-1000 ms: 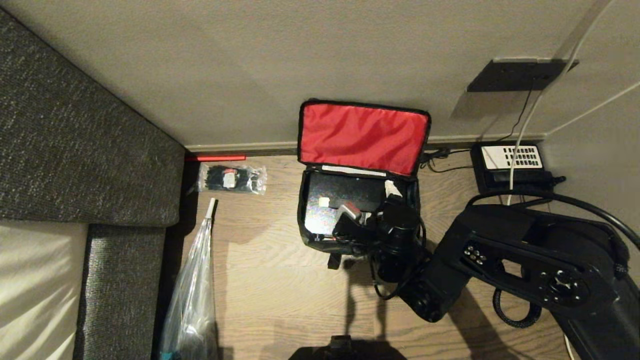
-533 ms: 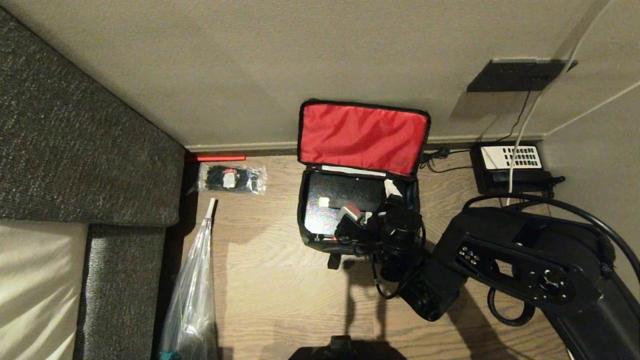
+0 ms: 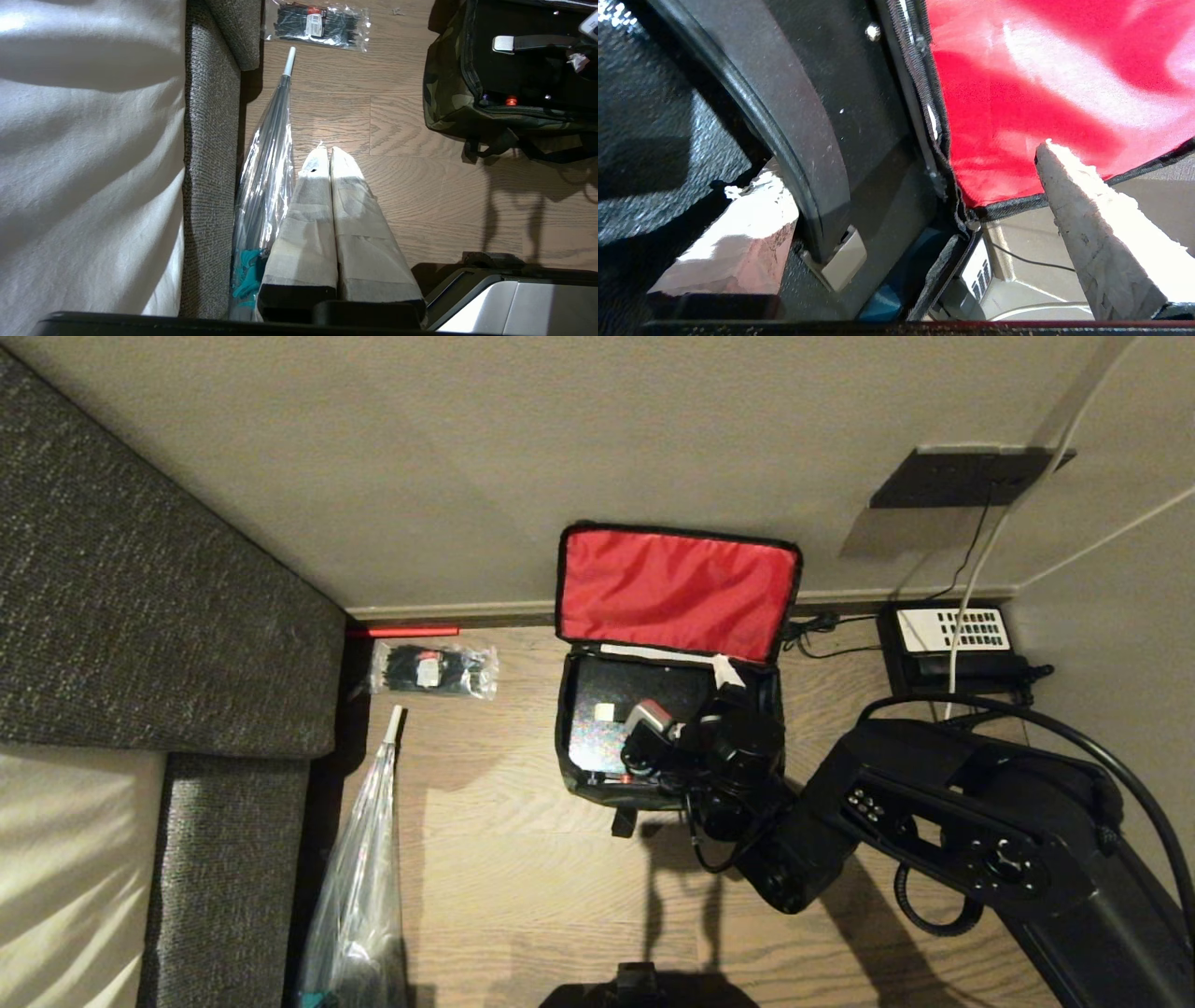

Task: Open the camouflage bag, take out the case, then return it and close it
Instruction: Grip the handle

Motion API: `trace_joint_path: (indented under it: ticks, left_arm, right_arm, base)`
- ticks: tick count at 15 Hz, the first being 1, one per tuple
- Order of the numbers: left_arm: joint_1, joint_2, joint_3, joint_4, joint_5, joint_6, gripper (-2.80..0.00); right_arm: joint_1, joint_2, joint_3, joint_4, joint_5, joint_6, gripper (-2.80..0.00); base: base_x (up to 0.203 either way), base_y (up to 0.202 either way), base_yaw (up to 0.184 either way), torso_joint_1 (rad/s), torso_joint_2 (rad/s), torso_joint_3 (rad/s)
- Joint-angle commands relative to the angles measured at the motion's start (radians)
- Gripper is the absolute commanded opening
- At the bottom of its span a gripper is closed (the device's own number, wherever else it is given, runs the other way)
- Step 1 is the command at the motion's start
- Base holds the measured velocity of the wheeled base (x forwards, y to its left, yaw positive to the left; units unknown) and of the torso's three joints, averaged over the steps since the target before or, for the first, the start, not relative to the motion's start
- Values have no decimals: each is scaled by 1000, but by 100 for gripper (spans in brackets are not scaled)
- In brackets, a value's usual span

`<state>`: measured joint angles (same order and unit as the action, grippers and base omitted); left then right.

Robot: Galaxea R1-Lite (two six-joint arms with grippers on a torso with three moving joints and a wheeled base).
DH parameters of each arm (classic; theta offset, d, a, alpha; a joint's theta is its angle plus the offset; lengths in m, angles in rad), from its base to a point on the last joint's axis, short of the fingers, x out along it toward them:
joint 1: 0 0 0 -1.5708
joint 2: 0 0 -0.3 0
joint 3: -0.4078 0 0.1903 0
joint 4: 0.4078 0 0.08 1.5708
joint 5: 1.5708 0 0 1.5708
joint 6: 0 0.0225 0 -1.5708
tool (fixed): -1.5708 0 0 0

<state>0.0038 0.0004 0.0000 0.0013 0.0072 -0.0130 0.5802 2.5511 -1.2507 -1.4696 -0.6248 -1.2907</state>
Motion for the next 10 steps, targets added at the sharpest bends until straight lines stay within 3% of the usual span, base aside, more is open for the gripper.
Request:
trace_joint_path:
  ticks: [1,10]
  left_arm:
    - [1,-2,3,0,0,-1,-280]
    - [1,-2,3,0,0,-1,-280]
  right_arm:
    - [-9,22,-22,-9,-3,-8,0]
    - [-33,53,-46,-17,-4,-6,0]
  base:
    - [0,0,0,0,0,0]
    - [0,0,0,0,0,0]
